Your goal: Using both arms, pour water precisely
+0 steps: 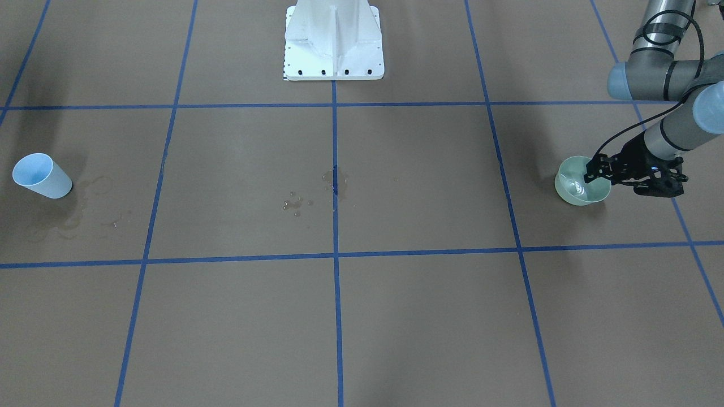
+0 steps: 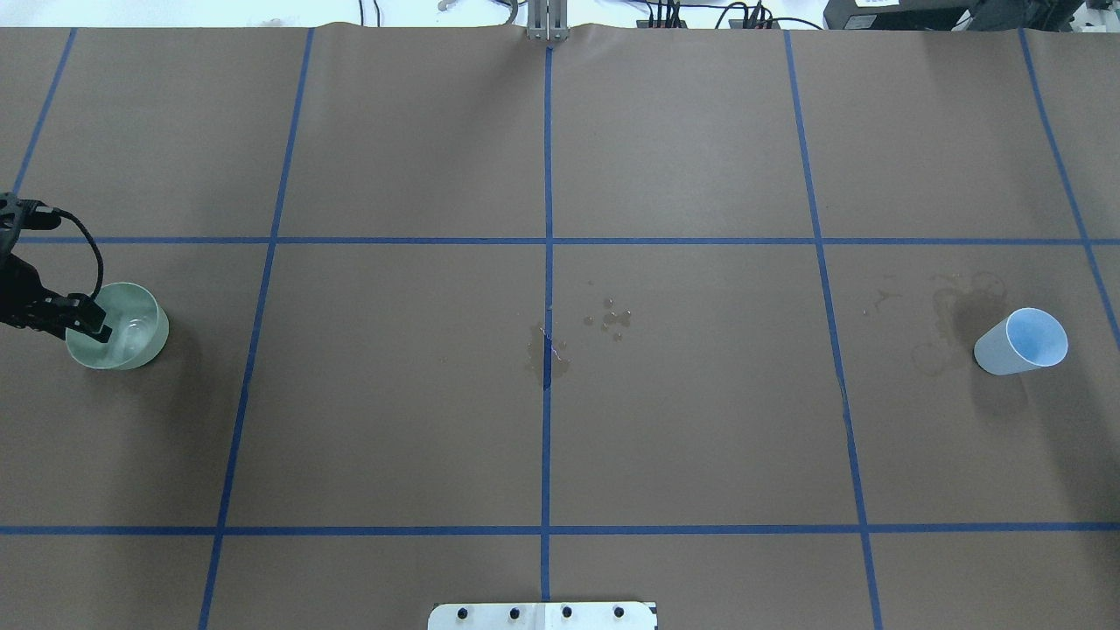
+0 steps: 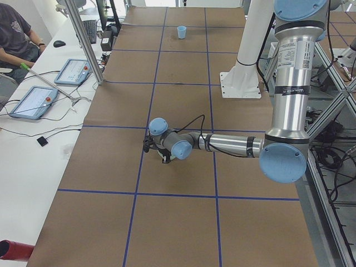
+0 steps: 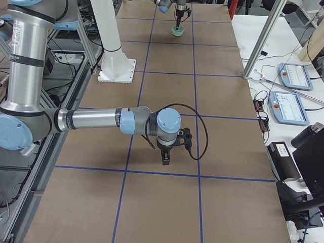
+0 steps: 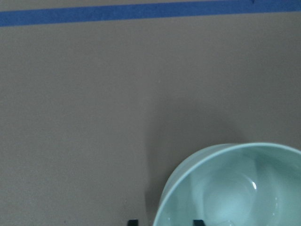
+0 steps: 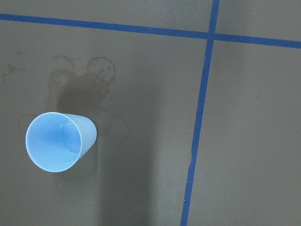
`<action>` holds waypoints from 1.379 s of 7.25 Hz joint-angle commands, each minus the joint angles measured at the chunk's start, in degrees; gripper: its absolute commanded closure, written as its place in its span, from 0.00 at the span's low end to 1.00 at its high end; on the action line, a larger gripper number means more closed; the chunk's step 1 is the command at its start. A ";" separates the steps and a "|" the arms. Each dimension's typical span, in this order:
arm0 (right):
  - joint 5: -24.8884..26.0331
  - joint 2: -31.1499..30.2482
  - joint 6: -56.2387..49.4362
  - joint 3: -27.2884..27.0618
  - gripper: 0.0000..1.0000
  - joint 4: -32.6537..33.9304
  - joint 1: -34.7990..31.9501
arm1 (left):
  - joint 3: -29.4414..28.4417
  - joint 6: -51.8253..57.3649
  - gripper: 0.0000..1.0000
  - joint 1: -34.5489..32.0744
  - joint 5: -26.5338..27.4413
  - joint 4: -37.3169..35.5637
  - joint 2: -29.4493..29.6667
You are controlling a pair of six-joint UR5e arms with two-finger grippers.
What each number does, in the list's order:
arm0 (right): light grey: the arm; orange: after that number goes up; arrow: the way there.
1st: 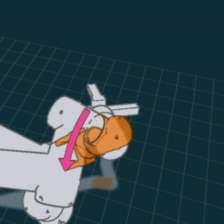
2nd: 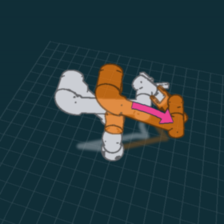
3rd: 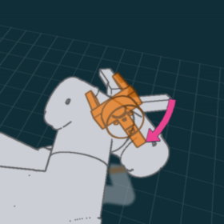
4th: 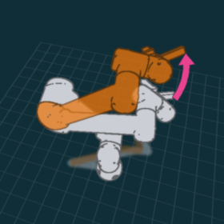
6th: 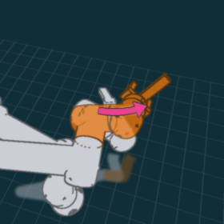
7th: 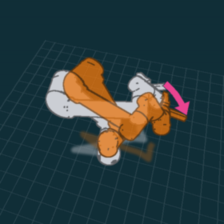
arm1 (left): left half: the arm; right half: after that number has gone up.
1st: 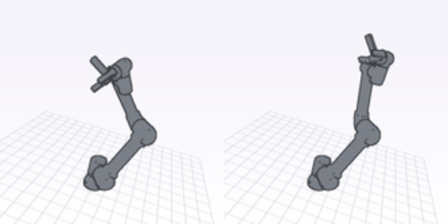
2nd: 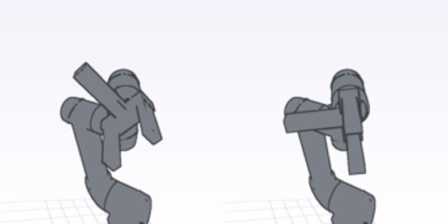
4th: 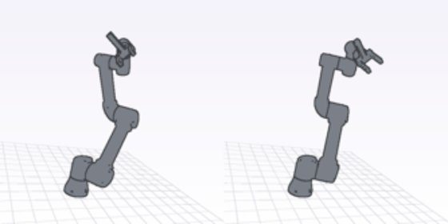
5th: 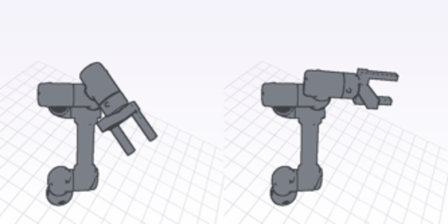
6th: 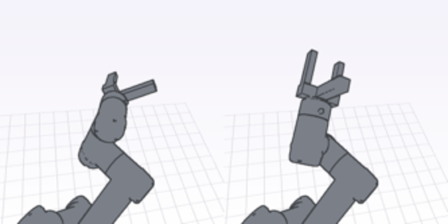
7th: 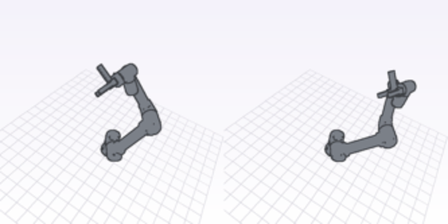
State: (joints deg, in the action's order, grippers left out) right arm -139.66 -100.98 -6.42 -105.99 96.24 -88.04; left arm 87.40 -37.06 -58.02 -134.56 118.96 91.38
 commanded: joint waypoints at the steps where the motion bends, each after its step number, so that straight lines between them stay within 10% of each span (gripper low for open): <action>1: -0.09 -0.09 0.00 0.00 0.00 0.09 -0.03 | 0.75 -7.43 1.00 0.01 -6.13 -5.10 5.96; 5: -0.09 -0.53 0.00 -0.18 0.00 0.00 0.06 | 3.48 -41.88 1.00 11.65 -6.52 -6.11 26.35; 10: -0.09 -0.53 0.09 -0.18 0.00 0.00 0.15 | -6.88 -49.25 1.00 25.23 10.89 -6.19 40.97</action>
State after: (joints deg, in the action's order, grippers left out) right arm -139.75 -101.51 -6.33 -106.17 96.31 -87.90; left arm 82.33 -86.07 -34.54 -126.03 112.73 130.49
